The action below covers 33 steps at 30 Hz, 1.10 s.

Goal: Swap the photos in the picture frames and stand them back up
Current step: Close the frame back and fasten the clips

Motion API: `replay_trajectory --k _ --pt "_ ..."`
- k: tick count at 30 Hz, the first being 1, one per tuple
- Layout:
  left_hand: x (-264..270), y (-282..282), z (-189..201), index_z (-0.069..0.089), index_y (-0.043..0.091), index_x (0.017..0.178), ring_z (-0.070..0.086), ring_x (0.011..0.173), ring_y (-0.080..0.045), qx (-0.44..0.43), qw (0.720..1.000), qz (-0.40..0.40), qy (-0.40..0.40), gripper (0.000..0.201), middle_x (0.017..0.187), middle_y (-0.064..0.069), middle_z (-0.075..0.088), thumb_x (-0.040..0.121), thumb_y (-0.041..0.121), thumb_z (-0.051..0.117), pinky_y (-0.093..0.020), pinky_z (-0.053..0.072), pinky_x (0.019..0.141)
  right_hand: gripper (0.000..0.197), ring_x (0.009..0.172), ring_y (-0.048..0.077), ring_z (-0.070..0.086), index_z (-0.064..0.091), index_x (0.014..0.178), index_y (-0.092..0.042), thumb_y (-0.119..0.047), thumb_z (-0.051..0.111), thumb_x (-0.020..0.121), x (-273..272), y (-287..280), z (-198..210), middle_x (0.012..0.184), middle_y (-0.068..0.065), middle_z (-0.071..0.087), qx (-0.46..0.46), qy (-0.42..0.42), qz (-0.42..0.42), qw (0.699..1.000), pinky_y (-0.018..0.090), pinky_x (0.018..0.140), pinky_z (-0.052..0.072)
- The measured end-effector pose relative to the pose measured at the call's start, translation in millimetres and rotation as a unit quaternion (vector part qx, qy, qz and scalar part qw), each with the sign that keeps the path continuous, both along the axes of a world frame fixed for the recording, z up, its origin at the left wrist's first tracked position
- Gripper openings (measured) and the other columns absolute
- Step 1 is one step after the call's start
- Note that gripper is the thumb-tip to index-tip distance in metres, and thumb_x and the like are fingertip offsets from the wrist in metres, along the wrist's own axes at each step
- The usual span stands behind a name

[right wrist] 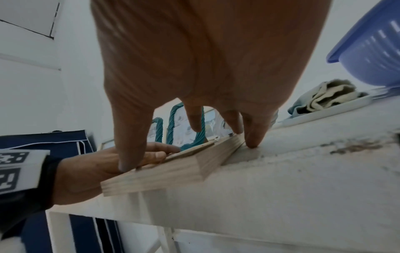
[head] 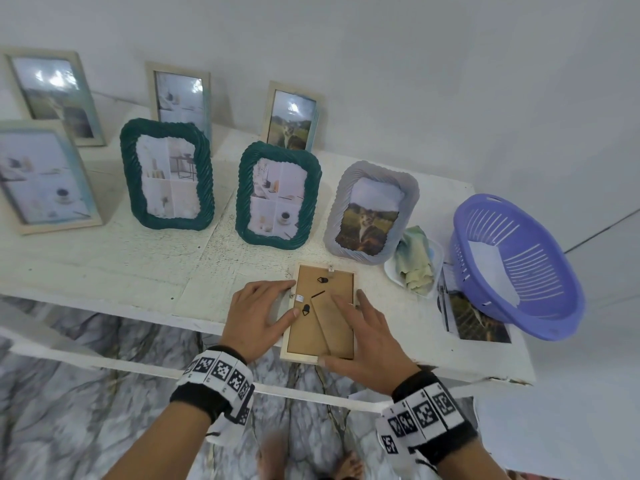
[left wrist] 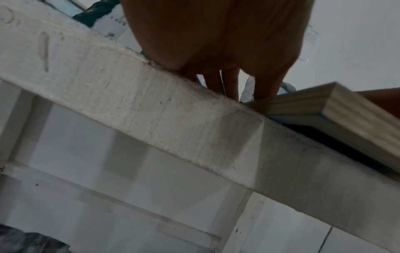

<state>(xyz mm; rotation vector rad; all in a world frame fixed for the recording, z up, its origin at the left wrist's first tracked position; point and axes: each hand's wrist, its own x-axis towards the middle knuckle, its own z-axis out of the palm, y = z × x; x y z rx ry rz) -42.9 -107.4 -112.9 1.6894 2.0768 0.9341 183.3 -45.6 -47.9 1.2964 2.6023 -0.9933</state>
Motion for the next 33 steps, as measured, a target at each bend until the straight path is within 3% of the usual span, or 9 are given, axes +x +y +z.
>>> replay_trajectory --k 4,8,13,17,20,25,29,33 --pt "0.2 -0.1 -0.4 0.053 0.034 0.134 0.042 0.119 -0.011 -0.001 1.0 0.0 -0.001 0.062 0.127 0.013 0.059 0.083 0.066 0.041 -0.03 0.028 0.093 0.08 0.146 0.022 0.007 0.025 0.139 -0.058 -0.05 0.073 0.076 10.6 2.2 -8.1 0.161 0.0 -0.008 0.007 0.032 0.017 0.999 0.042 0.113 0.027" --pt "0.7 -0.2 1.9 0.053 0.033 0.134 0.043 0.12 -0.012 -0.003 1.0 0.0 -0.007 0.064 0.127 0.013 0.059 0.081 0.067 0.04 -0.03 0.027 0.093 0.062 0.146 0.022 0.008 0.044 0.131 -0.055 -0.049 0.073 0.078 15.0 6.4 -11.3 0.161 0.006 -0.005 0.023 0.044 0.04 0.998 0.037 0.114 0.022" --pt "0.3 -0.4 1.8 0.053 0.033 0.134 0.043 0.12 -0.014 -0.002 1.0 -0.002 -0.004 0.064 0.127 0.012 0.06 0.082 0.066 0.04 -0.031 0.028 0.093 0.053 0.146 0.024 0.008 0.047 0.132 -0.052 -0.054 0.066 0.083 16.2 6.8 -12.0 0.161 0.01 -0.002 0.036 0.038 0.052 0.997 0.032 0.114 0.017" --pt "0.4 0.3 1.4 0.053 0.032 0.134 0.043 0.119 -0.014 -0.008 1.0 -0.004 0.0 0.064 0.128 0.011 0.059 0.082 0.066 0.039 -0.032 0.028 0.093 0.051 0.144 0.03 0.014 0.056 0.128 -0.044 -0.061 0.044 0.081 11.3 7.7 -13.4 0.157 0.016 0.017 0.073 0.049 0.045 0.995 0.033 0.111 0.021" --pt "0.2 0.3 1.3 0.052 0.033 0.134 0.042 0.12 -0.014 -0.009 1.0 -0.005 0.0 0.063 0.128 0.011 0.059 0.082 0.066 0.04 -0.031 0.027 0.092 0.049 0.145 0.029 0.014 0.06 0.124 -0.041 -0.055 0.043 0.08 10.9 7.5 -15.1 0.154 0.012 0.028 0.074 0.067 0.037 0.994 0.034 0.109 0.025" --pt "0.8 0.1 2.8 0.053 0.032 0.134 0.042 0.12 -0.013 -0.008 1.0 -0.004 -0.002 0.062 0.128 0.013 0.059 0.082 0.065 0.04 -0.031 0.027 0.093 0.06 0.139 0.025 0.02 0.052 0.128 -0.052 -0.065 0.05 0.069 15.6 8.5 -13.8 0.16 0.009 0.008 0.057 0.045 0.04 0.997 0.029 0.106 0.022" --pt "0.5 -0.3 3.1 0.053 0.032 0.134 0.042 0.12 -0.013 -0.011 1.0 -0.003 -0.002 0.062 0.128 0.012 0.059 0.082 0.064 0.04 -0.031 0.028 0.093 0.059 0.138 0.027 0.021 0.052 0.127 -0.051 -0.069 0.048 0.072 14.0 7.9 -14.2 0.159 0.009 0.008 0.062 0.044 0.041 0.996 0.031 0.108 0.023" --pt "1.3 -0.5 3.4 0.053 0.032 0.134 0.041 0.119 -0.012 -0.015 1.0 -0.005 -0.004 0.062 0.128 0.012 0.059 0.083 0.064 0.041 -0.03 0.026 0.093 0.053 0.135 0.033 0.026 0.053 0.126 -0.045 -0.069 0.043 0.079 8.5 5.0 -16.5 0.157 0.016 0.013 0.099 0.031 0.039 0.994 0.039 0.108 0.029"
